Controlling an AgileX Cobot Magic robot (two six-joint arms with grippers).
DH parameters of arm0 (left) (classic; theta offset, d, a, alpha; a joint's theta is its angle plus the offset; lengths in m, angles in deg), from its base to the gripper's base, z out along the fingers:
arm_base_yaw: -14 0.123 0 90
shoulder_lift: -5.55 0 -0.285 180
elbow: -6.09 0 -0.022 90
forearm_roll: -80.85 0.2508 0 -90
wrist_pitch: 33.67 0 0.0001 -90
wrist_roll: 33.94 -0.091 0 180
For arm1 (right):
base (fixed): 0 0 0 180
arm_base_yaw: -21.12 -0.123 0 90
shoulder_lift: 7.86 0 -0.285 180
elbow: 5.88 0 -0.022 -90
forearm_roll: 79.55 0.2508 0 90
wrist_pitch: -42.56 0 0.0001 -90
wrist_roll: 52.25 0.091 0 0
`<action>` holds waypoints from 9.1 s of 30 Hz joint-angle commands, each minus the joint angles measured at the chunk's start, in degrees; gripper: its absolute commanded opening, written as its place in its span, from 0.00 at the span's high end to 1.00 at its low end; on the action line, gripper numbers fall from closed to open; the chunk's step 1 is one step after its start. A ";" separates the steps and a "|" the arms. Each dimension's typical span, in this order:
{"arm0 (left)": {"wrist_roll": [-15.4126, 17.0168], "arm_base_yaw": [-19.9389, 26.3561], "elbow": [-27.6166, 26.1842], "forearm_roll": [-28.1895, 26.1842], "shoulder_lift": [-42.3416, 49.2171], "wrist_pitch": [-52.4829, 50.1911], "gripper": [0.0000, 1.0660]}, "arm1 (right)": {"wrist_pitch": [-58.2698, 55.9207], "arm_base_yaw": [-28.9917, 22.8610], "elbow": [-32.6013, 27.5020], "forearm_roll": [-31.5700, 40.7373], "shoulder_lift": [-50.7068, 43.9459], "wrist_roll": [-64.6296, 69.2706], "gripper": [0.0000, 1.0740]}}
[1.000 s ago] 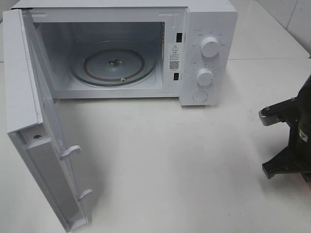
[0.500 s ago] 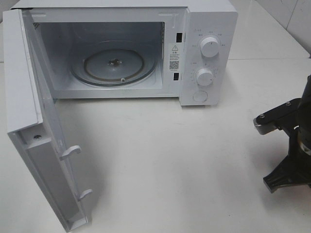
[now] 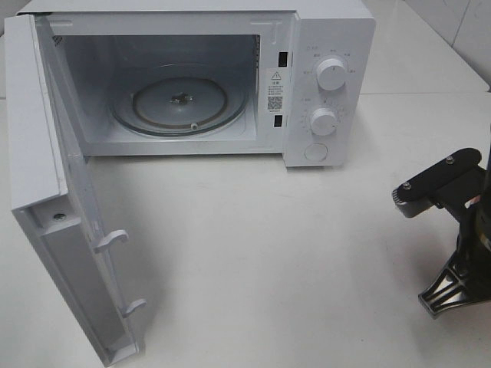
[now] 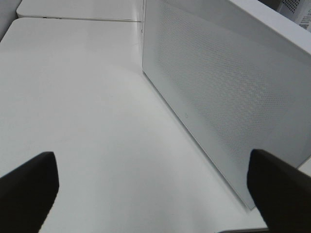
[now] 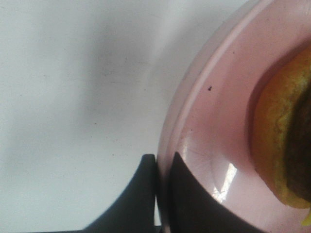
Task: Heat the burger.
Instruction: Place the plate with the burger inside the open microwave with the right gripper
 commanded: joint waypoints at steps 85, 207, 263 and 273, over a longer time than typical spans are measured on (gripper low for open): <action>0.00 -0.29 0.17 -0.34 0.97 -0.74 0.08 | 8.42 -40.11 -0.11 -10.26 -4.64 -33.98 1.00; 0.00 -0.29 0.17 -0.34 0.97 -0.74 0.08 | 33.52 -3.44 35.81 25.15 24.81 -111.33 1.00; 0.00 -0.29 0.17 0.11 0.92 -0.74 0.08 | 28.59 -2.01 73.74 11.40 50.48 -91.10 1.00; 0.00 -0.29 0.17 0.11 0.92 -0.74 0.08 | 29.74 -0.86 74.54 12.20 52.14 -91.16 0.99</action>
